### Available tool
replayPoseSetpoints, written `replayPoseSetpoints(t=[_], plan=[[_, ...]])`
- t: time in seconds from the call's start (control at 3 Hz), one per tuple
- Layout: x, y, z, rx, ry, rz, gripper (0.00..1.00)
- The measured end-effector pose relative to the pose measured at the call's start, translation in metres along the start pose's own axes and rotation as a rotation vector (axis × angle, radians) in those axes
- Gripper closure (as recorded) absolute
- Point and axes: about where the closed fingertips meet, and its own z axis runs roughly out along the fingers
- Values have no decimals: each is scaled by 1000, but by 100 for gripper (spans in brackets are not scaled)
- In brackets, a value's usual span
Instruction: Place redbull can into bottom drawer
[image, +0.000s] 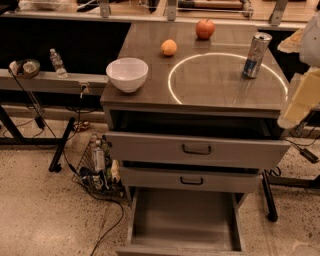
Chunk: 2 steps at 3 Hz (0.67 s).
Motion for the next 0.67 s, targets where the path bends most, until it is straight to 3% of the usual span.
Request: replayPoseSetpoints(t=[0.33,0.67], plan=[[24,-67,22,86,-23,-22,0],[61,-144,47,195,-43,-5,0]])
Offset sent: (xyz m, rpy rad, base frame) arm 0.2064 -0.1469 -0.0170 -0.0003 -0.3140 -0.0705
